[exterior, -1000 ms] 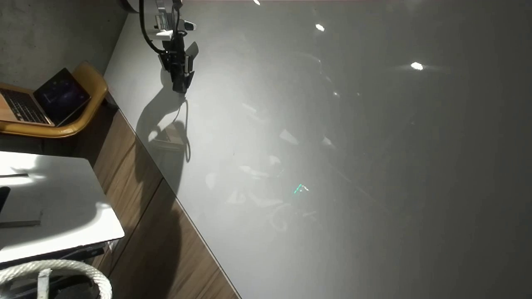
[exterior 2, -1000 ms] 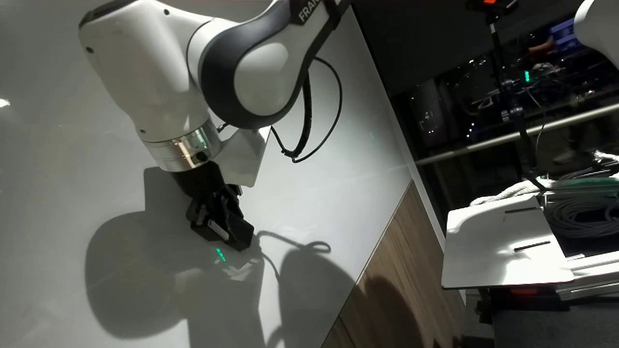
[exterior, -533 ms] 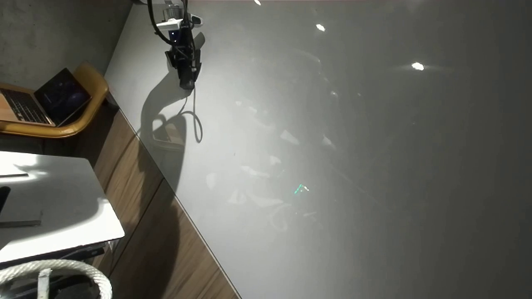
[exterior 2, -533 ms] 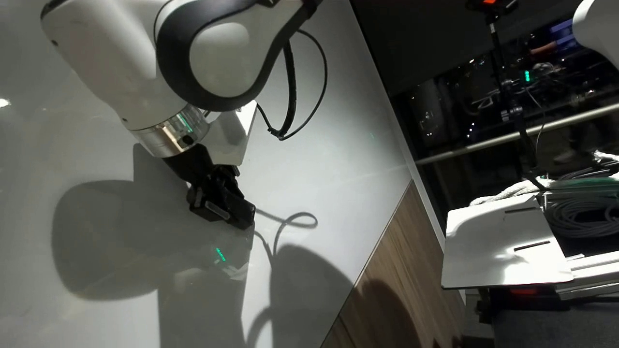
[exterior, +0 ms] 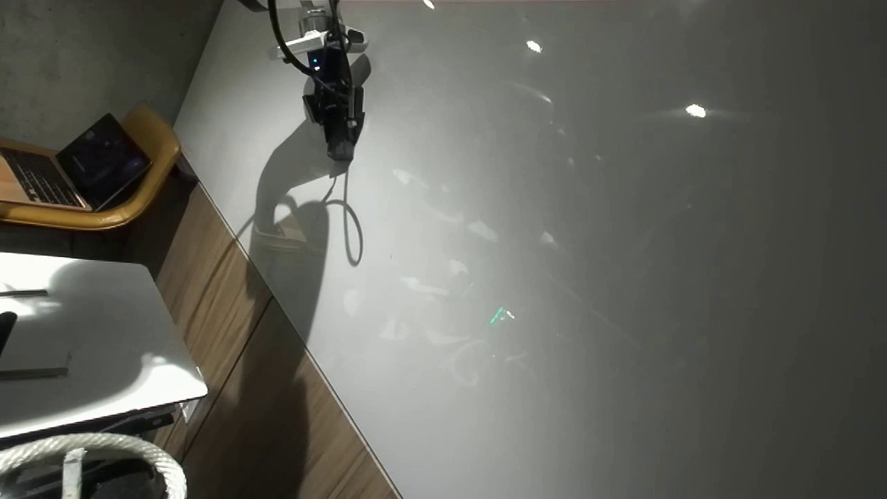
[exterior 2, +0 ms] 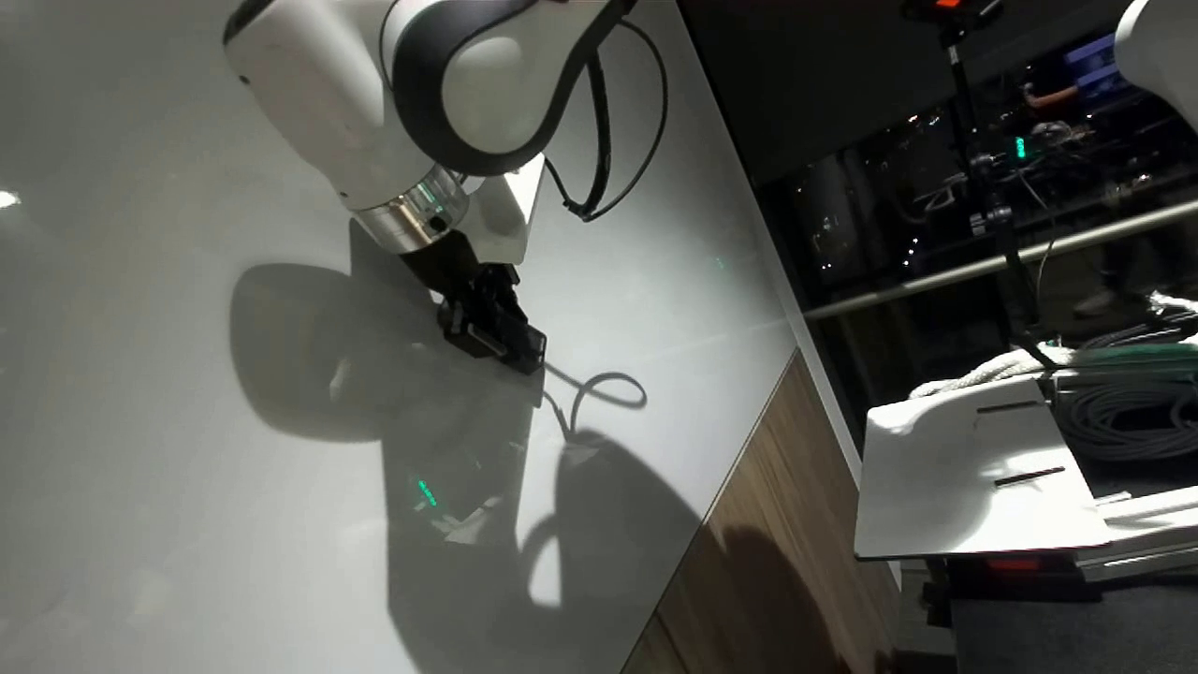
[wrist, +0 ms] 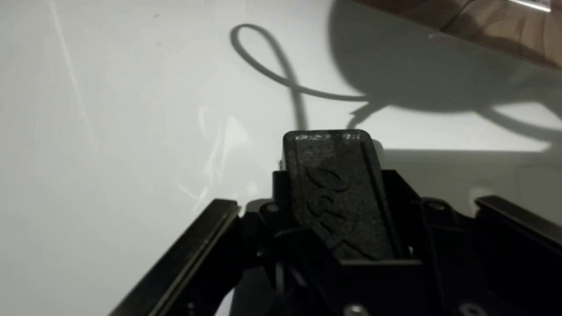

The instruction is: Use the duster to erase the markings on the whiteboard

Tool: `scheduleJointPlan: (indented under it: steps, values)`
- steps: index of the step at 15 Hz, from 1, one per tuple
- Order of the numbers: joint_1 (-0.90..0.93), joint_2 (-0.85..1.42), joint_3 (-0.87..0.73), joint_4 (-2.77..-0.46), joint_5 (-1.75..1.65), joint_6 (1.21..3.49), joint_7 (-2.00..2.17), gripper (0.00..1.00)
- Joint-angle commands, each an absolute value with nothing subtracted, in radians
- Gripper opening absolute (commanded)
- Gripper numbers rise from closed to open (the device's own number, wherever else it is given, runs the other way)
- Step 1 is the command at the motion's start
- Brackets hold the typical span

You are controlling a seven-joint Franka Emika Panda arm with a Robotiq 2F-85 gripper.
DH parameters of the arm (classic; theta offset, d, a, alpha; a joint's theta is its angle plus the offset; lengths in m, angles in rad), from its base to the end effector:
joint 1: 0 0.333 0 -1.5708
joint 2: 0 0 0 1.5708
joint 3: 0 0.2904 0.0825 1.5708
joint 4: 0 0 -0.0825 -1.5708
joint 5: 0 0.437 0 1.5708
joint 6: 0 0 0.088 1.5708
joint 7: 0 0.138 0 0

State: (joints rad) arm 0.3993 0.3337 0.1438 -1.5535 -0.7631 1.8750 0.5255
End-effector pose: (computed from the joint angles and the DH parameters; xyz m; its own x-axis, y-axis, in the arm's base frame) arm 0.6490 0.2959 0.4102 0.9164 0.3166 0.2448 0.1242 -0.8065 0.5781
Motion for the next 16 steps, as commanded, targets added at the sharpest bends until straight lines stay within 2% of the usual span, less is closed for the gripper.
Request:
scheduleJointPlan:
  steps: [1,7,16]
  values:
    - [0.295,0.251,0.103,-1.675,-0.76,1.971,0.502,0.29]
    - [0.199,0.146,0.102,-1.952,-0.605,1.901,0.501,0.29]
    - [0.113,0.12,0.064,-2.154,-0.356,1.819,0.436,0.29]
